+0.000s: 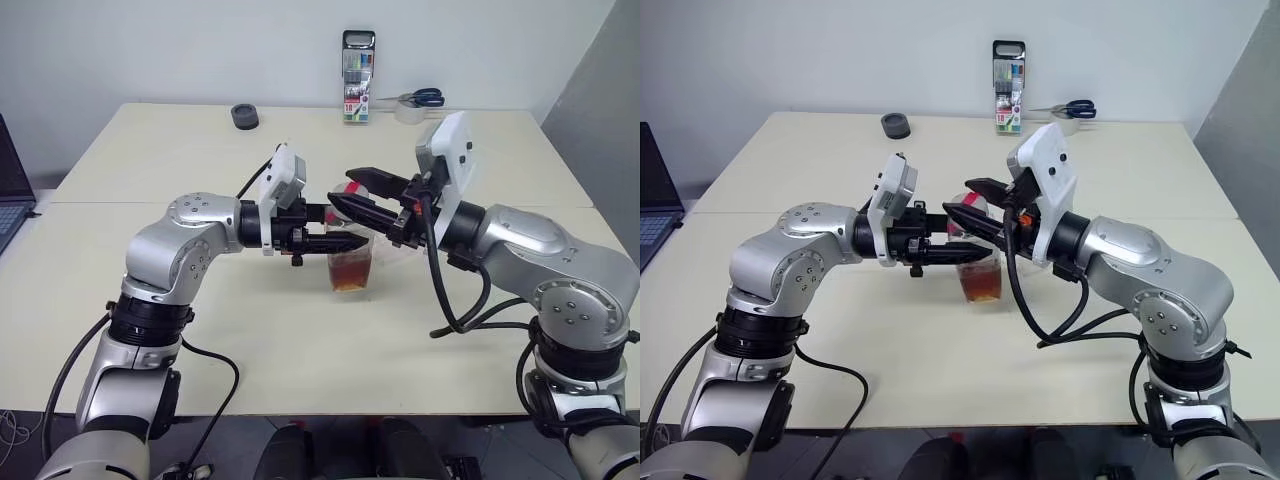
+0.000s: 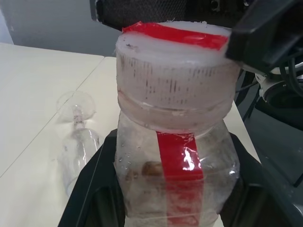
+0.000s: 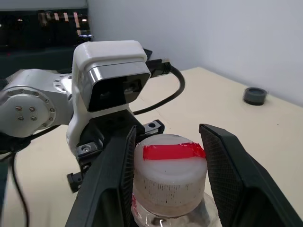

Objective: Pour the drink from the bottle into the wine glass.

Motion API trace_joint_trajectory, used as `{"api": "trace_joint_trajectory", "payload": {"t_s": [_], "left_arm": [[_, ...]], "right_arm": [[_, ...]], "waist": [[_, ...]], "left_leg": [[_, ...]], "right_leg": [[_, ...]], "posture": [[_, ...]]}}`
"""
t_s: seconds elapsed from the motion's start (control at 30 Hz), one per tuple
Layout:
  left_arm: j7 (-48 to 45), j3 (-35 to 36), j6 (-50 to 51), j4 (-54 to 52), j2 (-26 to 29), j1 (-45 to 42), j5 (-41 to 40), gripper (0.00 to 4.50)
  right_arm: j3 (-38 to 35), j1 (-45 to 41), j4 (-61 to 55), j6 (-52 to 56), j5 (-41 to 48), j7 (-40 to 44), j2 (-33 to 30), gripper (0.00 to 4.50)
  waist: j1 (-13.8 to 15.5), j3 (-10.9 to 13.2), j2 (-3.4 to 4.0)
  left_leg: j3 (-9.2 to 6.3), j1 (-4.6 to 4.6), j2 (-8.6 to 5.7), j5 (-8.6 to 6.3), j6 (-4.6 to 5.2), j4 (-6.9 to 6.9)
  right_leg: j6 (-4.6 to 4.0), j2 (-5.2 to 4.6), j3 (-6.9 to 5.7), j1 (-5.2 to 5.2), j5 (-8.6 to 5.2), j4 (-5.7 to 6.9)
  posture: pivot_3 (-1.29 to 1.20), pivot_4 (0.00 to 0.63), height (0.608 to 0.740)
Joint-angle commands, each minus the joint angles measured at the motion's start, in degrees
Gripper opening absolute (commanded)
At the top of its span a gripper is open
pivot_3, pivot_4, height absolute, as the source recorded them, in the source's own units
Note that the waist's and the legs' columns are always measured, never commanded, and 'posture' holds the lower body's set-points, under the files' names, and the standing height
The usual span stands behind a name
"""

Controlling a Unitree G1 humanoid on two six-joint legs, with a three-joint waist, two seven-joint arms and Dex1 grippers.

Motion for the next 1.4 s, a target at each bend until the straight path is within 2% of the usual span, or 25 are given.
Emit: {"api": "trace_joint_trajectory", "payload": {"t_s": [0.03,0.1,0.23,0.37,0.5,0.7,0.83,0.93,1.13,1.27,1.4], "left_arm": [[-4.44,1.33,0.59,-5.96,1.70,-0.35,-4.55,2.07],[-6.13,1.11,1.41,-6.89,1.92,-1.23,-6.33,2.07],[-6.31,0.97,1.03,-4.78,1.30,-3.77,-6.19,2.07],[-6.31,0.89,-0.46,-2.08,1.74,-4.44,-4.26,2.07],[-4.61,1.64,-0.89,-1.26,2.18,-3.71,-3.01,2.07],[-2.10,2.36,-0.94,-0.43,1.76,-3.37,-2.66,2.07],[-1.91,1.85,-1.70,0.88,1.38,-3.85,-2.05,2.07],[-2.32,1.39,-2.67,2.23,1.04,-4.32,-1.18,2.07],[-2.93,0.56,-3.58,2.50,0.27,-4.57,-0.31,2.07],[-2.83,0.67,-3.31,2.40,0.11,-4.88,-0.43,2.07],[-2.89,0.75,-3.34,2.29,0.22,-4.70,-0.44,2.07]], "right_arm": [[-3.17,-3.68,5.53,-3.12,1.44,11.65,-5.68,1.78],[-1.54,-6.16,9.97,-4.90,0.30,17.51,-7.82,1.78],[-0.67,-8.31,14.36,-6.23,-1.23,21.77,-9.52,1.78],[-2.69,-6.28,13.79,-5.21,0.19,23.20,-13.10,3.12],[-7.05,-0.97,8.49,-2.48,3.16,19.67,-16.22,4.48],[-10.36,3.32,-0.27,0.51,8.63,7.70,-12.82,4.48],[-9.05,2.75,-3.41,0.76,10.65,0.93,-8.95,4.48],[-6.87,1.72,-3.64,-0.32,8.99,-2.42,-6.24,4.48],[-1.98,1.14,-2.20,-3.96,1.79,-4.90,-2.40,4.48],[-1.10,1.17,-1.51,-5.25,-0.28,-5.23,-0.68,4.48],[-1.68,1.65,-1.49,-5.13,-1.05,-3.72,-1.51,4.48]], "waist": [[0.00,0.00,0.00],[-0.02,0.00,0.00],[-0.07,0.00,0.00],[0.07,0.00,0.00],[0.26,0.01,-0.01],[-0.19,0.01,-0.01],[-0.08,0.01,-0.01],[0.03,0.01,-0.01],[0.03,0.01,-0.01],[0.01,0.01,-0.01],[0.02,0.01,-0.01]], "left_leg": [[0.01,0.00,0.00,0.00,0.01,0.01],[0.00,0.03,0.00,-0.01,0.02,-0.01],[-0.01,0.06,0.02,-0.02,0.04,0.00],[0.00,0.01,0.00,-0.02,0.03,0.02],[-0.02,-0.05,0.01,-0.01,0.02,0.01],[0.01,0.02,0.04,-0.02,0.03,-0.01],[0.00,0.03,0.04,-0.01,0.02,0.01],[0.00,0.02,0.02,-0.01,0.01,0.02],[0.00,0.01,0.02,0.00,0.00,0.02],[0.00,0.01,0.02,0.01,-0.01,0.02],[0.00,0.01,0.02,0.01,-0.01,0.02]], "right_leg": [[0.00,0.00,0.01,0.00,0.00,0.00],[0.00,0.01,-0.01,0.01,0.00,-0.01],[0.00,0.04,-0.01,0.03,0.00,0.02],[0.00,0.01,-0.01,0.05,0.00,-0.05],[0.00,-0.01,-0.04,0.04,0.00,-0.09],[0.00,0.01,0.01,0.02,0.00,0.02],[0.00,0.03,0.01,0.03,0.00,0.04],[0.00,0.02,0.01,0.03,0.00,0.02],[0.00,0.02,0.00,0.02,0.00,0.02],[0.00,0.02,0.00,0.02,0.00,0.01],[0.00,0.02,0.00,0.02,0.00,0.01]], "posture": [[0.00,0.150,0.740],[0.00,0.150,0.740],[0.00,0.150,0.740],[0.00,0.150,0.740],[0.00,0.150,0.740],[0.00,0.150,0.740],[0.00,0.150,0.740],[0.00,0.150,0.740],[0.00,0.150,0.740],[0.00,0.150,0.740],[0.00,0.150,0.740]]}}
